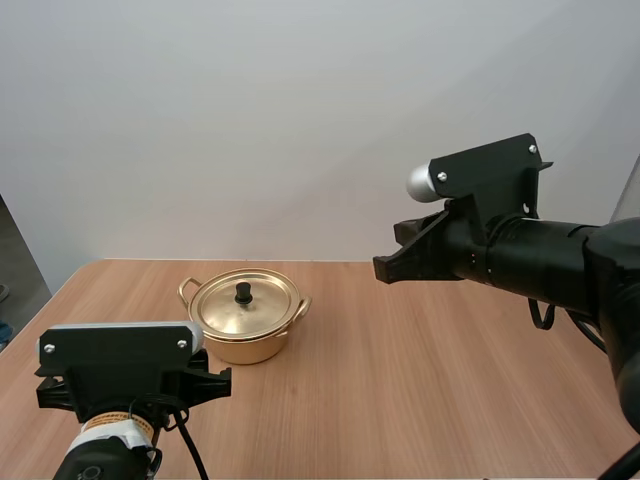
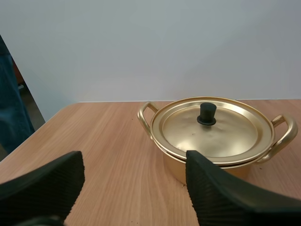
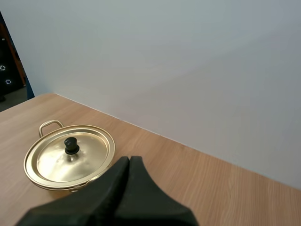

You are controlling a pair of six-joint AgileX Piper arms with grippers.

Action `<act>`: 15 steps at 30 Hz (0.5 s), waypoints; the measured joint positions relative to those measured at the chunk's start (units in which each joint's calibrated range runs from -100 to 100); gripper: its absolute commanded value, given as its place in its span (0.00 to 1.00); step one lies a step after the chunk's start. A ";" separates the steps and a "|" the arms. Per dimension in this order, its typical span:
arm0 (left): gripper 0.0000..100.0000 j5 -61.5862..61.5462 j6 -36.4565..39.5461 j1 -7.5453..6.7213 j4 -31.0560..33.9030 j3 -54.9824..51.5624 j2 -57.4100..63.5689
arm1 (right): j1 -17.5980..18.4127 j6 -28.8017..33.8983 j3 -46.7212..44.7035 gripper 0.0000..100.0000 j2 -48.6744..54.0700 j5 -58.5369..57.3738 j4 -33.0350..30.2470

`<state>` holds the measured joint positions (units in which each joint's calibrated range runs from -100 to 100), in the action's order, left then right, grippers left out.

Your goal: Open the pot, put the car inside, and close it

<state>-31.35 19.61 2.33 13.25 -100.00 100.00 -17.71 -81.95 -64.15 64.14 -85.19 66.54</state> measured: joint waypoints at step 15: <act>0.02 -0.34 -6.94 0.00 -4.43 0.00 0.00 | 2.02 11.93 0.00 0.00 1.35 7.32 -8.30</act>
<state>-31.68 12.68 2.33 8.82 -100.00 100.00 -15.69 -70.02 -64.15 65.49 -77.87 58.24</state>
